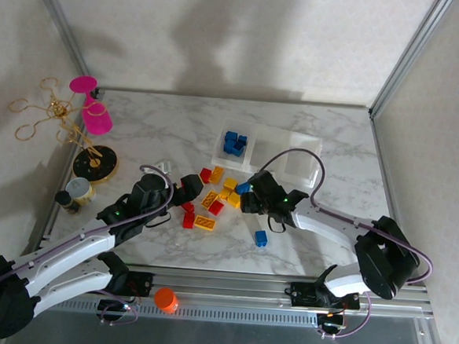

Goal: Sort the legos into containers by color
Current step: Pick up the lego from the center of the table.

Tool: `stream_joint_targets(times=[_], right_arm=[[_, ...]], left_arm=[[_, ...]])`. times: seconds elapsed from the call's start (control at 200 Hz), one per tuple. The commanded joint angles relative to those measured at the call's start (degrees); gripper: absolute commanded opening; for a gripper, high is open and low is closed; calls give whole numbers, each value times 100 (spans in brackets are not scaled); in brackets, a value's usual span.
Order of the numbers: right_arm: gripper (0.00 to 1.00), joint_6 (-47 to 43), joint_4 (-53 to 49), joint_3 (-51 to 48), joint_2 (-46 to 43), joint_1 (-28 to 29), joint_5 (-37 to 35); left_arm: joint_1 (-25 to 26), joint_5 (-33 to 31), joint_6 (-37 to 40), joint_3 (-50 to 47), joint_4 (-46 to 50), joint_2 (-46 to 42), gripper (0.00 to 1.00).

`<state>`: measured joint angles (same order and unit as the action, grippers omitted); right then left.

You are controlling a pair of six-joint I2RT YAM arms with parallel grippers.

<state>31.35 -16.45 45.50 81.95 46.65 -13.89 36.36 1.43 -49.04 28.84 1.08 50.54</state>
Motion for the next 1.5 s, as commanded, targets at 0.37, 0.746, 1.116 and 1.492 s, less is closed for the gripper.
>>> stream_joint_targets(times=[0.37,0.746,1.116,1.492], right_arm=[[77,-257,282,837,1348,-215,-787],[79,-814,618,1050,1751,-122,-27],[81,-695,664,1517,2190,-295,288],[76,-366,598,1785,2415,-317,85]], left_arm=[[87,-406,-25,-54,-32,-97,100],[82,-451,-18,-36,-41,-36,100],[84,-543,21,78,111,-89,100],[86,-531,43,119,43,76,100]])
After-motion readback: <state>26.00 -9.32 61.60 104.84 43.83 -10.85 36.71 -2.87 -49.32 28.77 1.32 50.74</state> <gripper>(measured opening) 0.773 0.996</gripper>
